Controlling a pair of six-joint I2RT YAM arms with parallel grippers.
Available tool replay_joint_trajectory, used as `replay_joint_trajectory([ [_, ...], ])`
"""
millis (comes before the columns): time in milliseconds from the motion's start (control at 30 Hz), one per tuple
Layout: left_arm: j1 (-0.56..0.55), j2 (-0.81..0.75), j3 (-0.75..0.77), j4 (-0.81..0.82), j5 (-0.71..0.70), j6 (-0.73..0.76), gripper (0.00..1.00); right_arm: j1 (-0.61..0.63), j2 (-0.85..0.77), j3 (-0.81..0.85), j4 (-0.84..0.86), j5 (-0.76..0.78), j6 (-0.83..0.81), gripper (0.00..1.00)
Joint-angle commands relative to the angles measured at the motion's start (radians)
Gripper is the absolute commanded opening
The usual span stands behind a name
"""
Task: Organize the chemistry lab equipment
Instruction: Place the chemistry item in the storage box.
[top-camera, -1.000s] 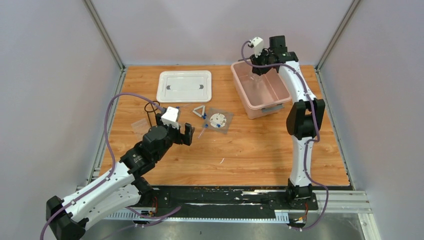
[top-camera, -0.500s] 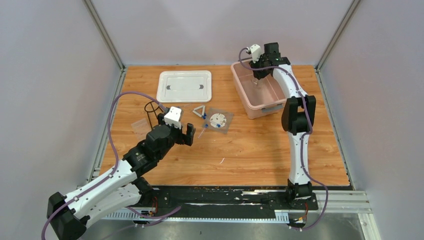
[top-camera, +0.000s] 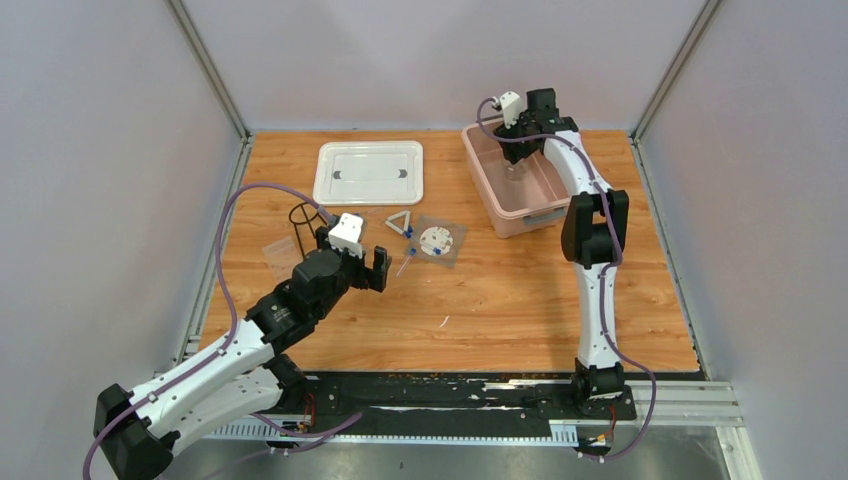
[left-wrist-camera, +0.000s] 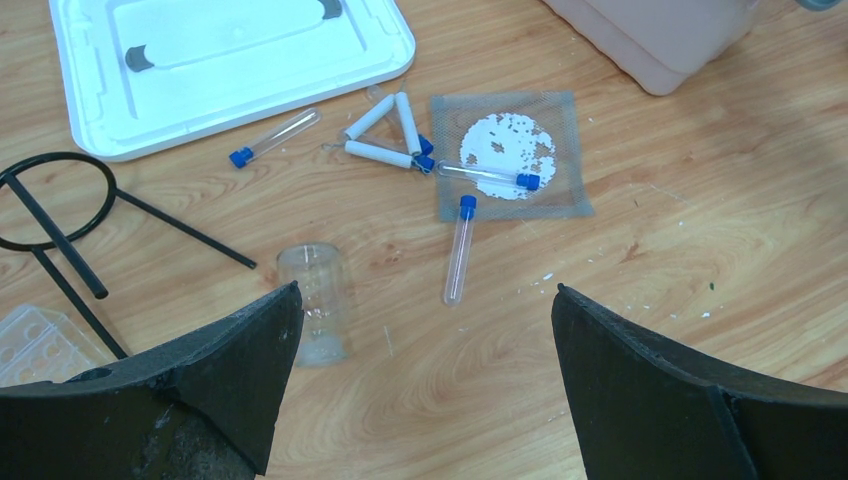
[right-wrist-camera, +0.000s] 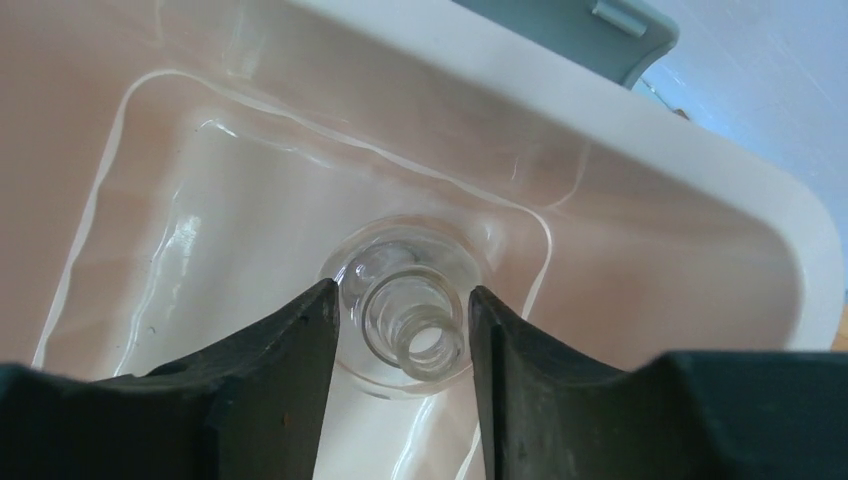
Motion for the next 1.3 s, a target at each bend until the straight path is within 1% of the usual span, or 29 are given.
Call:
replay_joint_trajectory([
  [0, 0.004, 0.0, 0.001, 0.046, 0.015, -0.019, 1.0, -0.015, -0.094, 0.038, 0.029, -0.041, 0.033, 0.53],
  [133, 0.003, 0.002, -0.002, 0.052, 0.032, -0.031, 1.0, -0.017, -0.178, -0.004, 0.018, -0.091, 0.041, 0.59],
  [233, 0.004, 0.002, -0.011, 0.069, 0.047, -0.041, 1.0, -0.017, -0.262, -0.054, 0.006, -0.137, 0.038, 0.65],
  [367, 0.005, 0.018, -0.026, 0.106, 0.086, -0.069, 1.0, -0.018, -0.4, -0.167, -0.007, -0.217, 0.032, 0.69],
  [633, 0.005, 0.082, -0.046, 0.183, 0.165, -0.139, 1.0, -0.018, -0.754, -0.484, -0.018, -0.432, 0.0, 0.7],
  [833, 0.005, 0.125, -0.05, 0.231, 0.219, -0.165, 1.0, -0.02, -0.975, -0.707, -0.056, -0.619, -0.037, 0.72],
  [933, 0.005, 0.166, -0.044, 0.248, 0.239, -0.181, 1.0, -0.021, -1.088, -0.844, -0.018, -0.707, -0.043, 0.74],
  [1100, 0.006, 0.246, -0.018, 0.266, 0.264, -0.214, 1.0, -0.023, -1.268, -1.088, 0.115, -0.838, -0.039, 0.79],
  [1167, 0.006, 0.284, -0.007, 0.274, 0.264, -0.235, 1.0, -0.022, -1.304, -1.166, 0.181, -0.881, -0.019, 0.8],
  [1267, 0.006, 0.349, 0.032, 0.266, 0.258, -0.26, 1.0, -0.023, -1.304, -1.237, 0.25, -0.95, 0.009, 0.8],
])
